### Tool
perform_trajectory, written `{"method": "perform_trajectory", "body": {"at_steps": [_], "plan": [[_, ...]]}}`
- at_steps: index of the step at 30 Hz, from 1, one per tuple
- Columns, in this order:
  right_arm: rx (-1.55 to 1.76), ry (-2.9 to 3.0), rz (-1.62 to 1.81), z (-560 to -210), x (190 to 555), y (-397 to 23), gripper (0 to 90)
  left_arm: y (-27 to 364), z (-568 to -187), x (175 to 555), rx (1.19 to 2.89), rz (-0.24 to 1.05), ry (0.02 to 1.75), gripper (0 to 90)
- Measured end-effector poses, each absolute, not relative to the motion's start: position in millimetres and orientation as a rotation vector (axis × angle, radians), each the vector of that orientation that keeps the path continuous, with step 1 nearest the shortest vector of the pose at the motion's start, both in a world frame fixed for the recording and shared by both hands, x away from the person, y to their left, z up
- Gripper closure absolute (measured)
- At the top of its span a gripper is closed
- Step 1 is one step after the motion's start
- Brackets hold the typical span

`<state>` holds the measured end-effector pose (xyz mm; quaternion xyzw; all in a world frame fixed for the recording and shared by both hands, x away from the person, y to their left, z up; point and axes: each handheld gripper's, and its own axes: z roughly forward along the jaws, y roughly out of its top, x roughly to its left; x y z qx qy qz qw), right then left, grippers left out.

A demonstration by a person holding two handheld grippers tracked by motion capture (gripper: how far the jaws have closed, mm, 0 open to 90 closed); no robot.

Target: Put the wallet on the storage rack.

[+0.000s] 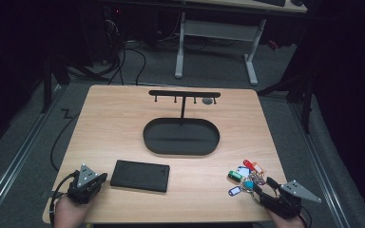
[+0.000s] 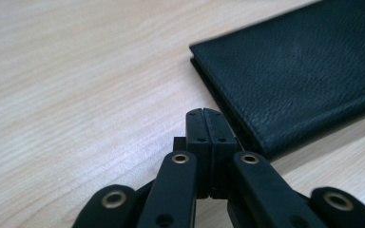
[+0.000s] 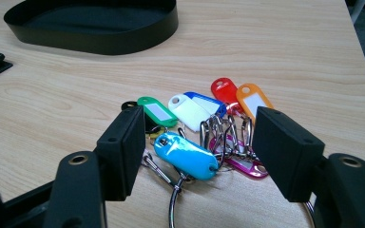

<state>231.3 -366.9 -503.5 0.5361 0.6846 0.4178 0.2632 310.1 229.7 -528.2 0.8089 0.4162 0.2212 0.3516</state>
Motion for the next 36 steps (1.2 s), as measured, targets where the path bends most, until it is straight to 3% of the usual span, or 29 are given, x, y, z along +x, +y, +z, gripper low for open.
{"method": "perform_trajectory", "body": {"at_steps": [21,36], "plan": [[1.434,1.867,1.138,-504,231,-366,37.8,225,-531,306,2.102,0.524,1.000,89.6],[1.469,1.858,1.171,-507,231,-369,38.2,208,-529,293,2.172,0.455,0.801,89.8]]}}
